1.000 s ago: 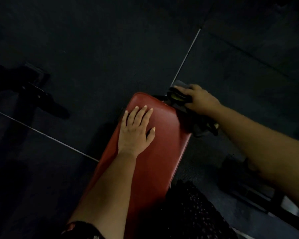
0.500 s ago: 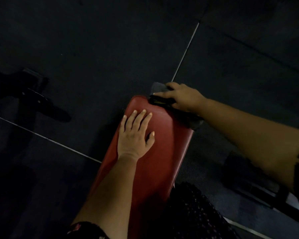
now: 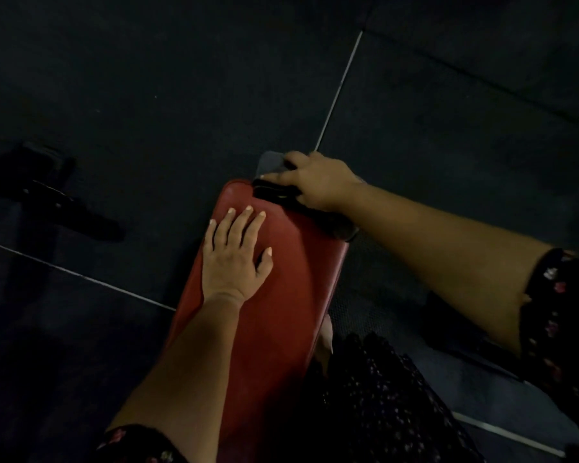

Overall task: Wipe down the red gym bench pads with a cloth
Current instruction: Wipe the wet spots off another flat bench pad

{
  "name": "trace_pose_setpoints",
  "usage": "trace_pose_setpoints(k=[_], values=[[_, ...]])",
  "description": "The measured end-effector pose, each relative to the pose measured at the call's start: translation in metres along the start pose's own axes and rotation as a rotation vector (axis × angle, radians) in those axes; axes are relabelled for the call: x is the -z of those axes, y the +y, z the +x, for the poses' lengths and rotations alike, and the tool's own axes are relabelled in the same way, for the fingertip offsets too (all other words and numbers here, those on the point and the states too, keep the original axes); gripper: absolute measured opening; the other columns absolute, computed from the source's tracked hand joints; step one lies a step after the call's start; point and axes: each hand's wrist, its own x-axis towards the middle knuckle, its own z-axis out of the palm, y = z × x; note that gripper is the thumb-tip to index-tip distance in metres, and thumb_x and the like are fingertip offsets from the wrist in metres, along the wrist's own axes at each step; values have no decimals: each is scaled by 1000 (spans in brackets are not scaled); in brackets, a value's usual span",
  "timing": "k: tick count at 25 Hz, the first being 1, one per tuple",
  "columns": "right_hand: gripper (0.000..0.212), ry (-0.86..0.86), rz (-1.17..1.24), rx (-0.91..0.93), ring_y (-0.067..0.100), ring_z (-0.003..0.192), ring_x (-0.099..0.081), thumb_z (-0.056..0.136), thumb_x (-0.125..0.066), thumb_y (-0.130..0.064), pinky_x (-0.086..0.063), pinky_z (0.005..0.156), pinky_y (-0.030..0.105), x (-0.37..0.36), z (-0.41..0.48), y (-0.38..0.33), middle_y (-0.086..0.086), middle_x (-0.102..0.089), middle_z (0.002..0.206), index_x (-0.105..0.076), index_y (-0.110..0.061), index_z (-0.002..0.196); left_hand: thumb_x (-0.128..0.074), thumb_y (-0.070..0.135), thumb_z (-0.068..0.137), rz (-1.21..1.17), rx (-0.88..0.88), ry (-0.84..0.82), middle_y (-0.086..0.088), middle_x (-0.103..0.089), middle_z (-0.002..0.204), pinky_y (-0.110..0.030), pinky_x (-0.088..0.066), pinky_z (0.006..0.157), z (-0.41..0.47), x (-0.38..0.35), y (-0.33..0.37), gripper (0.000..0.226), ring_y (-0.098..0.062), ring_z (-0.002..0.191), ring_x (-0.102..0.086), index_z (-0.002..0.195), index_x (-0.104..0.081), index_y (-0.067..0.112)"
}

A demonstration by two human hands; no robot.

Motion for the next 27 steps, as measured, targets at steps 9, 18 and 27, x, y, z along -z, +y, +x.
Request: trace_pose_setpoints(k=[9,18,27], values=[[85,117,559,-579,36,128,-39,92,-57,-25,-45,98,44,-113,-139,-11,12,-19,154,0,-47,150,-38,39,94,40,-130,6,-2,-32,151,-47,-6,119,-22,4,27,56,-25,142,-27,147,-38,23],[72,277,1057,-779,31,116,-51,96,-47,-26,-44,86,30,-125,-117,-22,13,-36,145,-4,-42,152,-37,35,95,6,-220,-68,-1,-35,155,-46,-13,120,-53,-15,57,56,-23,146,-23,150,-35,25],[79,263,1071,-643,31,121,-49,96,-51,-25,-44,100,36,-197,-180,-119,10,-30,151,3,-42,150,-36,39,95,4,-176,-20,-2,-39,153,-45,-4,120,-70,-17,52,55,-23,145,-27,148,-37,23]])
